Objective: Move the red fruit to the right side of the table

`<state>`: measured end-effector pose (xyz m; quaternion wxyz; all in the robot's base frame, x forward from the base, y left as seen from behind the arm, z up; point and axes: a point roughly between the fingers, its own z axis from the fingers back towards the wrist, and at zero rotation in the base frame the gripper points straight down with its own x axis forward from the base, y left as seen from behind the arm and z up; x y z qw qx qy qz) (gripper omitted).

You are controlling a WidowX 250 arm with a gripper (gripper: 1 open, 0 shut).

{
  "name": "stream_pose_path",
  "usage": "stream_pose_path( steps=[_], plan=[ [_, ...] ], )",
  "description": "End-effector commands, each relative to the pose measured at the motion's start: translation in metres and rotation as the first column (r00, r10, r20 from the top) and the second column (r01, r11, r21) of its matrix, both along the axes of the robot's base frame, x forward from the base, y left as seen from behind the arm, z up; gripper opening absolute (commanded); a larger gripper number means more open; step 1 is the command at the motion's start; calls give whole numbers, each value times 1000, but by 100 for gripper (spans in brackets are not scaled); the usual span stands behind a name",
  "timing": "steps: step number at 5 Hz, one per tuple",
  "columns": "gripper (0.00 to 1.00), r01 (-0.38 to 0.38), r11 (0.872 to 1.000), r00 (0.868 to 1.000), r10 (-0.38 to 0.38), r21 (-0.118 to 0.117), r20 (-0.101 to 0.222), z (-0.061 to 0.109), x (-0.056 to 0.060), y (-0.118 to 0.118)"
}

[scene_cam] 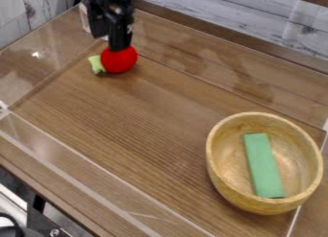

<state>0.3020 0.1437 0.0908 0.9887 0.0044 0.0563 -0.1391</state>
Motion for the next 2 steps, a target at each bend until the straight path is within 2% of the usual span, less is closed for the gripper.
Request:
stream_pose_path(
  steps=[1,2],
  plan=[
    [100,84,996,994,-86,26,64,2,15,17],
    [100,145,989,987,-146,23,71,-4,17,15]
  ],
)
